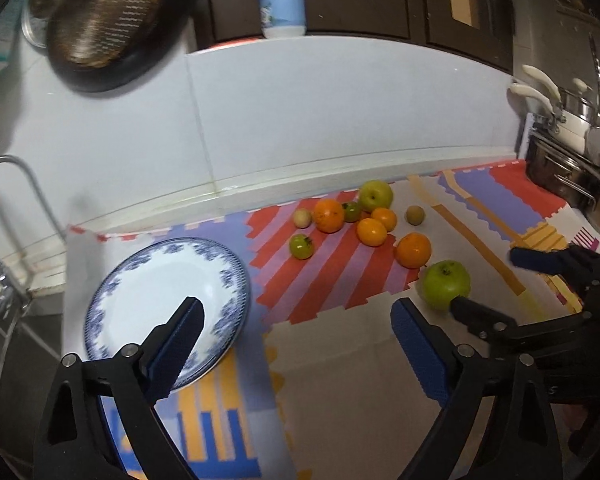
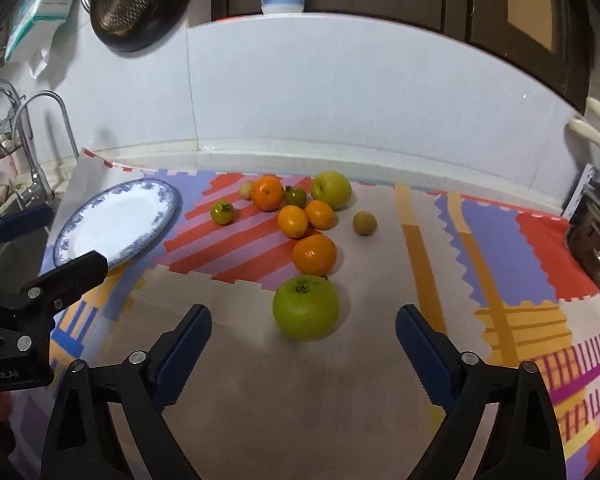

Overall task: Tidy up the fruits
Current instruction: 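Reach the right gripper to the large green apple and close on it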

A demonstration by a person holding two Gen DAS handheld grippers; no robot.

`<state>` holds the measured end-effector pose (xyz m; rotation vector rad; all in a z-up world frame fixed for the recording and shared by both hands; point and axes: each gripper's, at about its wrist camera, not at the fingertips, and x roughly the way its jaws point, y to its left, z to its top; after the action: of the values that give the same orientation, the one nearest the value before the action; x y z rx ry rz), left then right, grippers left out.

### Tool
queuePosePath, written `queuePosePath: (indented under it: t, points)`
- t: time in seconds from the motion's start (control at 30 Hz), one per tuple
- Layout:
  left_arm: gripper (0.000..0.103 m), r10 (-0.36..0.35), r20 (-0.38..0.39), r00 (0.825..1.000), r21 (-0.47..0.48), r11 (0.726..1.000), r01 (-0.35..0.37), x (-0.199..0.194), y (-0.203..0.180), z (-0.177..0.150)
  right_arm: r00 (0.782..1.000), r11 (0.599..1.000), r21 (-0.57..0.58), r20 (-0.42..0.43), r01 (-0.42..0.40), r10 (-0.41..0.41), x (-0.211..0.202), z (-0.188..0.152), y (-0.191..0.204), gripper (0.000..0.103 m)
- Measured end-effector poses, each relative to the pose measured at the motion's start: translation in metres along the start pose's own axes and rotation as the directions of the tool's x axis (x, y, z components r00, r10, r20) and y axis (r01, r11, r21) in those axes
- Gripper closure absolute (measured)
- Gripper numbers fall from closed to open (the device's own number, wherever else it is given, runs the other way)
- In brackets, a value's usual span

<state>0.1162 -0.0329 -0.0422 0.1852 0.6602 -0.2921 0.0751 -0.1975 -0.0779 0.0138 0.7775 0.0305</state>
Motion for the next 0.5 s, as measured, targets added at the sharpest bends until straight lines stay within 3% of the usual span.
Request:
queuePosePath:
  t: [0.27, 0.5]
  points:
    - [0.020, -0.132, -0.050, 0.990, 0.001, 0.991, 0.132, 0.043, -0.004, 0.014, 0.998, 0.999, 0.021, -0.051, -0.032, 0.033, 0.029, 0.001, -0.005, 0.026]
    - [0.023, -0.168, -0.090, 0.982, -0.002, 0.986, 0.169, 0.067, -0.010, 0.018, 0.995, 0.997, 0.044, -0.069, -0.063, 0.066, 0.043, 0.000, -0.007, 0.037]
